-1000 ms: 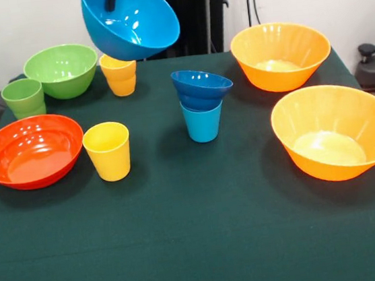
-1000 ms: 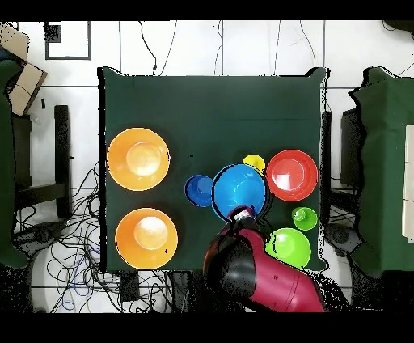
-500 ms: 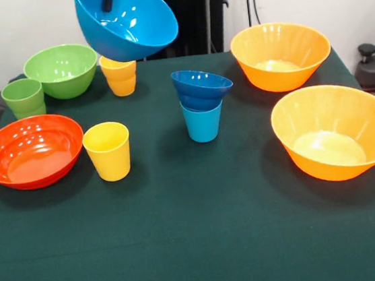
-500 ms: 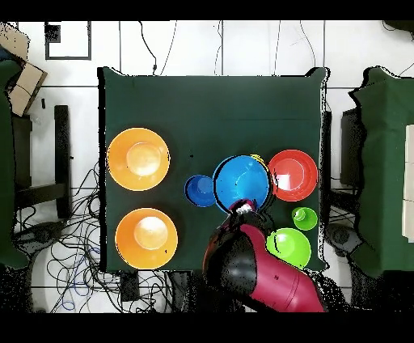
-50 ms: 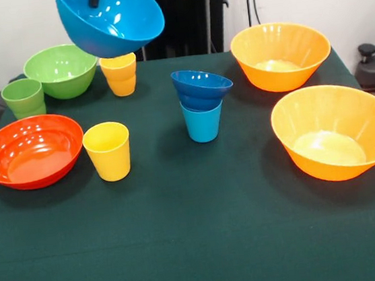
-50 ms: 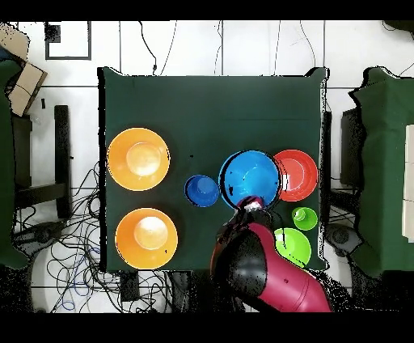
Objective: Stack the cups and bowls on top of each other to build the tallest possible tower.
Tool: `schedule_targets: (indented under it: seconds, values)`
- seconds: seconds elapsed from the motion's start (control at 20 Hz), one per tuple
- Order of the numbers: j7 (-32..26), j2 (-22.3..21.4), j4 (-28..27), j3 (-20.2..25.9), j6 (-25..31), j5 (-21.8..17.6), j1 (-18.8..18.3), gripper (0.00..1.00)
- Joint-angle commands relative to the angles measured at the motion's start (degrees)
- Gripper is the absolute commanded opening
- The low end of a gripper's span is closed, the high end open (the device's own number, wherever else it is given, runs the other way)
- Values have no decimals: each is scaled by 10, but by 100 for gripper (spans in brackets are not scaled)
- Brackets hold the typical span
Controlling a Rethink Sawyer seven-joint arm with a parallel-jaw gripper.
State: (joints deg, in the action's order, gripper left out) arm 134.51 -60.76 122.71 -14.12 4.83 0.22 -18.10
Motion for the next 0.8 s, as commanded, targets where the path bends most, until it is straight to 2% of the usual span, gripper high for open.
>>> schedule_targets:
  seconds: [0.05, 0.8]
  values:
    - [106, 10, 30, 57, -48, 25, -7, 0]
    - [116, 67, 7, 10, -75, 85, 75, 0]
